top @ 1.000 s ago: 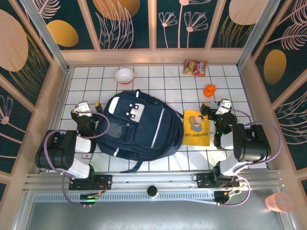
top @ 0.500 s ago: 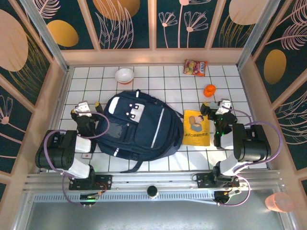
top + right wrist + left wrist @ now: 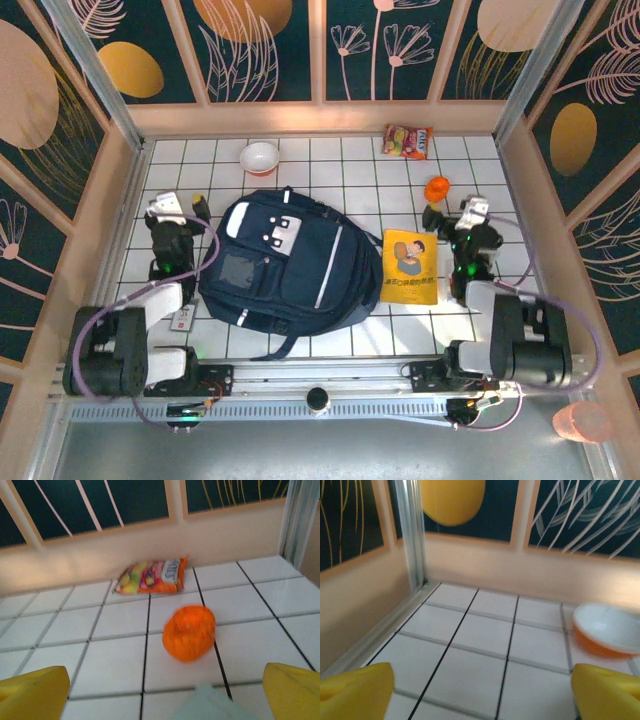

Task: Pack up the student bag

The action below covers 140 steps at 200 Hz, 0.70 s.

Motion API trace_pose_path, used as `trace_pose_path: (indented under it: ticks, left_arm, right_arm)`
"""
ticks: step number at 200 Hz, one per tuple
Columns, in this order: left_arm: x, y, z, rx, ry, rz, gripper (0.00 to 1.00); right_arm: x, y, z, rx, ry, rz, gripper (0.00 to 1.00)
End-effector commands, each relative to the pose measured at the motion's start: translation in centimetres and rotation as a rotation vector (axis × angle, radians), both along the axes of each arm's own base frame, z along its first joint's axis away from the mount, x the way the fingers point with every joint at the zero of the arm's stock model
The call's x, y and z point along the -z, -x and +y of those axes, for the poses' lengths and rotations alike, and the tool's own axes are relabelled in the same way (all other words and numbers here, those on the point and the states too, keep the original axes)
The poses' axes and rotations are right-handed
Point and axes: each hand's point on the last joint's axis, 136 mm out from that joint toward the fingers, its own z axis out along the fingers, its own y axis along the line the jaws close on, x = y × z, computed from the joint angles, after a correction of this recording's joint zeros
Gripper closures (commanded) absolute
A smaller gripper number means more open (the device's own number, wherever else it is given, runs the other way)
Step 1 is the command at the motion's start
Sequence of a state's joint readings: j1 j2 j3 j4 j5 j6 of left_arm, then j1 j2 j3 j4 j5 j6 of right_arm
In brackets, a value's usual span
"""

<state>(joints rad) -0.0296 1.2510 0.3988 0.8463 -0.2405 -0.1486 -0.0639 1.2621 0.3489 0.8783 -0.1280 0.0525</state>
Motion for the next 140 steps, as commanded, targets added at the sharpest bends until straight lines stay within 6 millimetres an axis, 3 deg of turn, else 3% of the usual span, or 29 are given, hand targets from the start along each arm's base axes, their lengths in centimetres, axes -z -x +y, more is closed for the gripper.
trace_pose_path:
  ticks: [1, 24, 53, 82, 91, 117, 140]
  left_arm:
    - [0.1, 0.5, -0.8, 0.022, 0.16, 0.143, 0.2]
    - [0.4, 1.4, -3.4, 0.131, 0.296, 0.262, 0.32]
    - [3.7, 4.3, -7.6, 0.251, 0.506, 0.459, 0.44]
    - [6.6, 7.7, -12.1, 0.375, 0.654, 0.595, 0.51]
    - [7.4, 8.5, -13.1, 0.41, 0.704, 0.628, 0.55]
    - [10.1, 10.0, -13.1, 0.389, 0.715, 0.708, 0.58]
    - [11.8, 9.7, -12.5, 0.349, 0.681, 0.726, 0.55]
  right_arm:
    - [-3.0, -0.7, -0.7, 0.051, -0.092, 0.174, 0.01]
    - [-5.3, -0.9, 0.3, -0.004, -0.107, 0.31, 0.01]
    - [-5.6, 0.3, 5.0, -0.177, -0.265, 0.44, 0.01]
    - [-2.7, 3.0, 12.1, -0.288, -0.319, 0.566, 0.08]
    - [-1.6, 4.0, 14.4, -0.321, -0.337, 0.603, 0.14]
    - [1.8, 6.4, 19.8, -0.395, -0.383, 0.699, 0.31]
    - [5.2, 7.7, 21.9, -0.369, -0.363, 0.76, 0.33]
